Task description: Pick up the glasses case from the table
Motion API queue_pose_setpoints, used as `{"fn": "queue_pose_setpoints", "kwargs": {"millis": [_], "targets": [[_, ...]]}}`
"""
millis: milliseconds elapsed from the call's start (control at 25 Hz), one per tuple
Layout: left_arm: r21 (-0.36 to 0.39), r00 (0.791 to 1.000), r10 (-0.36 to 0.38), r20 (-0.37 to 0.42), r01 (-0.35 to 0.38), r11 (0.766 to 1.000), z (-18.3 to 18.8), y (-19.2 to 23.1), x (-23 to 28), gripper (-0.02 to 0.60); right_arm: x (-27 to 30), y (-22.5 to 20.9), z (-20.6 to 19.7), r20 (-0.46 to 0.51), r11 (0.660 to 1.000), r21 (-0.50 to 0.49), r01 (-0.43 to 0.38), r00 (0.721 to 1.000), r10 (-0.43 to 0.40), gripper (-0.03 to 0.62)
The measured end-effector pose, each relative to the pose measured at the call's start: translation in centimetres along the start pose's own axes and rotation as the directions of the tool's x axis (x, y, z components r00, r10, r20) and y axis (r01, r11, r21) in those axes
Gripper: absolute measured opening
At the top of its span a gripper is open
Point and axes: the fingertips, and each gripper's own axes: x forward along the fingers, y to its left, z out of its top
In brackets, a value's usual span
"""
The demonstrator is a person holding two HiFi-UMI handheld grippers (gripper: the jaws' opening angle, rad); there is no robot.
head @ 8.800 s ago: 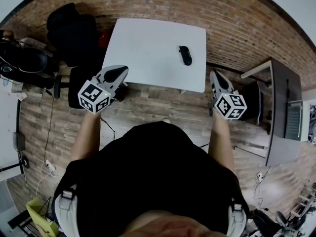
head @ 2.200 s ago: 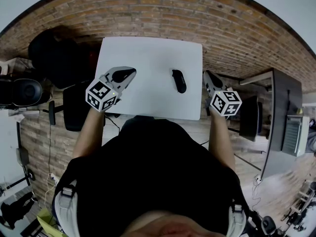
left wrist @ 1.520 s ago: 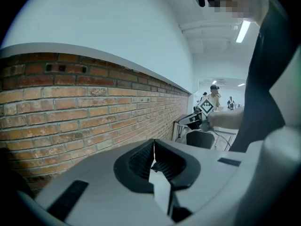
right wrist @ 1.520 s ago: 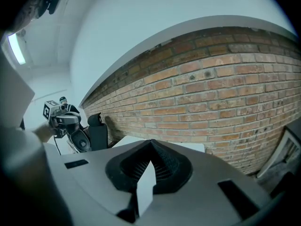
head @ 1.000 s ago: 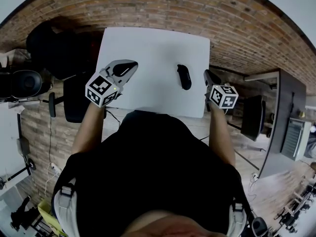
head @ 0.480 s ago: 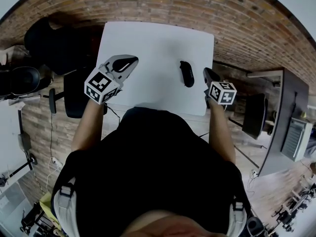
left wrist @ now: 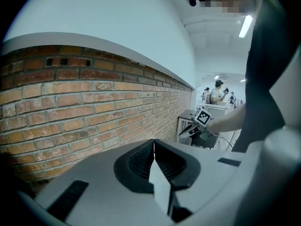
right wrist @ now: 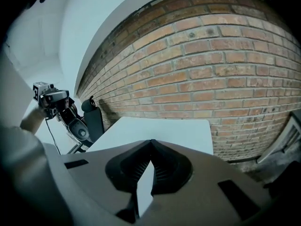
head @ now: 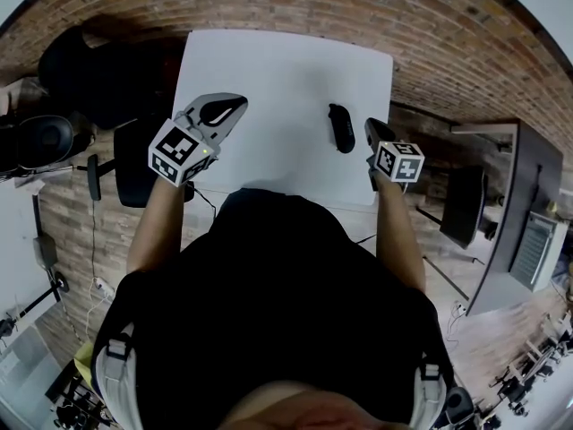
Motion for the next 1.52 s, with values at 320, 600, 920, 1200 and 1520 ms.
{"fn": "queue_pose_setpoints", "kwargs": {"millis": [320, 600, 920, 1200, 1520], "targets": [[-0.005, 1.000, -0.001, -0.027, 0.001, 1.000, -1.1, 0.7, 0.2, 0.010, 2.0, -0.7, -1.9, -0.039, 1.000, 0.023, 0.013, 0.999, -0.012, 0.015], [-0.004, 1.000, 0.004, -0.021, -0.004, 1.000, -1.4, 1.6, 0.2, 0.010, 3.4, -1.1, -2.8, -0.061, 0.999, 0.033, 0.024, 0.998, -0.022, 0.025], [-0.013, 1.000, 0.002, -0.031, -0.003, 1.000, -2.1, 2.2, 0.4, 0.009, 4.8, -1.9, -4.4, -0.100, 0.999, 0.042, 0.028, 0.995, -0.024, 0.044], [-0.036, 0.998, 0.002, -0.058, -0.004, 0.999, -2.8, 2.6, 0.6, 0.011, 6.1, -2.6, -6.1, -0.149, 0.998, 0.057, 0.031, 0.989, -0.022, 0.067], [-0.044, 0.998, 0.010, -0.061, -0.013, 0.999, -3.4, 3.3, 1.0, 0.010, 7.5, -2.7, -6.8, -0.184, 0.998, 0.049, 0.028, 0.983, -0.019, 0.103]]}}
